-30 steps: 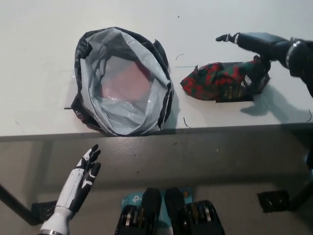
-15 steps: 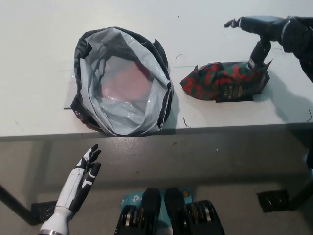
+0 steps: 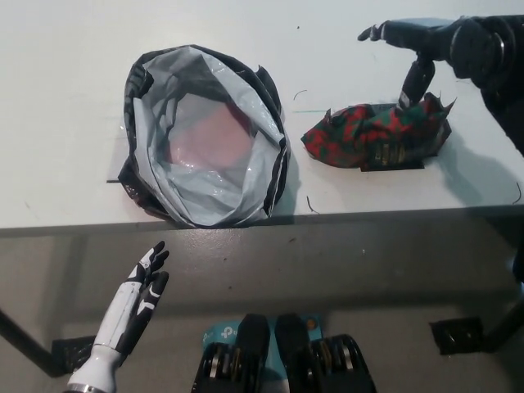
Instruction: The robot uses its right hand to pick up a bag of coffee beans and puts it in the black plastic bag, then the robot grabs the top of the bag and lifts it.
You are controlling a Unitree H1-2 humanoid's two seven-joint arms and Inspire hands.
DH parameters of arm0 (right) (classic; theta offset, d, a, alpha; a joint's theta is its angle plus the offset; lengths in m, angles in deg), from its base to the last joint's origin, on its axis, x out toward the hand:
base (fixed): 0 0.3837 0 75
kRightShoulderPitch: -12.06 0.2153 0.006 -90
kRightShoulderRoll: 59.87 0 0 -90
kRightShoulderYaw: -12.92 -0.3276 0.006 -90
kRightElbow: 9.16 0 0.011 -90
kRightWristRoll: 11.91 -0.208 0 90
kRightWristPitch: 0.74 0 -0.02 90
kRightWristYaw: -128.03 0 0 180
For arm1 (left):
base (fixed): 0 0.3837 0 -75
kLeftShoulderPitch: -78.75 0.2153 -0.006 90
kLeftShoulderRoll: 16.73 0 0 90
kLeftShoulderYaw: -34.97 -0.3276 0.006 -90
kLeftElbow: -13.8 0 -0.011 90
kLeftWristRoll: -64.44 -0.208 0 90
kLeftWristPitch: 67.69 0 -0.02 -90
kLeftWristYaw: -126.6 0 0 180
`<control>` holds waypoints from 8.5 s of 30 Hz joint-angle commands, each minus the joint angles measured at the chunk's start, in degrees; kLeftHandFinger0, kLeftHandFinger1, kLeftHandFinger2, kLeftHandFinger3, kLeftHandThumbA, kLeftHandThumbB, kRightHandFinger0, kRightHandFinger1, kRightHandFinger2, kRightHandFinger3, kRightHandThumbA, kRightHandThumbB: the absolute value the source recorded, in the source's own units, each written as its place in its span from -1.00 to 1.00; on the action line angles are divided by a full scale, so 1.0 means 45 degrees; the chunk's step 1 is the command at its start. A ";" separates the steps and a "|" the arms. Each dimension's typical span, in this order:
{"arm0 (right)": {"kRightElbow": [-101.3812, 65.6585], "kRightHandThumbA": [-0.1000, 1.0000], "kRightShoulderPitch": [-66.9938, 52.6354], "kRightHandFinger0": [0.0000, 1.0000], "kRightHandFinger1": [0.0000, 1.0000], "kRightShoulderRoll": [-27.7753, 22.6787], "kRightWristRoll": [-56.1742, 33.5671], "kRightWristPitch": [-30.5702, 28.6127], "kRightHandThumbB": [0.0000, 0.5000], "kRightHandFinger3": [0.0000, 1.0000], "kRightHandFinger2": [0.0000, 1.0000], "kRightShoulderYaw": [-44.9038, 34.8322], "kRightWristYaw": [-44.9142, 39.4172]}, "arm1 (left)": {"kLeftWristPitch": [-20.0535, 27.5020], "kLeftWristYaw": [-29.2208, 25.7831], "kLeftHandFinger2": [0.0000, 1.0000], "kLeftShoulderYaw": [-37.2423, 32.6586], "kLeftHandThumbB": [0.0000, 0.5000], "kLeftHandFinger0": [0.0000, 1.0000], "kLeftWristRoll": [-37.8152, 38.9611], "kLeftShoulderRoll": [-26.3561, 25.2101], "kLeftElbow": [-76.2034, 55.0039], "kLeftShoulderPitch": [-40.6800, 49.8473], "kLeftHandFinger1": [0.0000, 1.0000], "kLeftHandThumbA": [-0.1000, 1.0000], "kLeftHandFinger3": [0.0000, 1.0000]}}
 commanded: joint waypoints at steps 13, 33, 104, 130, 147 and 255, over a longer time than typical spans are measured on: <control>0.1295 1.00 0.0494 1.00 1.00 0.0841 0.0689 -0.0264 1.00 1.00 1.00 0.0521 -0.0317 | 0.0513 0.0111 1.00 0.0030 -0.16 1.00 -0.0090 -0.0132 -0.0336 -0.0146 1.00 1.00 1.00; 0.4957 1.00 0.0826 1.00 1.00 0.1564 0.1139 -0.1189 1.00 1.00 1.00 0.0896 0.1006 | 0.0546 0.0127 1.00 0.0080 -0.15 1.00 -0.0046 -0.0139 -0.0291 -0.0301 1.00 1.00 1.00; 0.7640 -1.00 -0.1881 -1.00 -0.62 0.5102 -1.3073 0.2471 -0.60 0.98 0.34 -1.8566 0.4296 | 0.0251 0.0282 1.00 0.0209 -0.40 1.00 0.0091 -0.0119 -0.0237 -0.0823 1.00 0.89 1.00; 0.3257 -1.00 0.0004 -1.00 -0.49 0.5773 -1.6989 0.2575 -0.46 1.00 0.42 -1.5126 0.6565 | 0.0294 0.0364 1.00 0.0118 -0.49 1.00 0.0099 -0.0147 -0.0154 -0.0888 1.00 0.85 1.00; 0.4619 -1.00 0.1592 -1.00 -0.66 0.5630 -1.6802 0.2575 -0.51 0.87 0.32 -1.2551 0.7540 | 0.0277 0.0423 1.00 0.0048 -0.51 0.98 0.0061 -0.0164 -0.0188 -0.0957 1.00 0.84 1.00; -0.0108 0.65 0.0114 1.00 1.00 0.5671 -0.6662 -0.2453 0.72 1.00 1.00 -0.4953 0.5842 | 0.0574 0.0879 1.00 -0.0218 -0.51 0.84 -0.0150 -0.0480 0.0086 -0.1931 1.00 0.82 1.00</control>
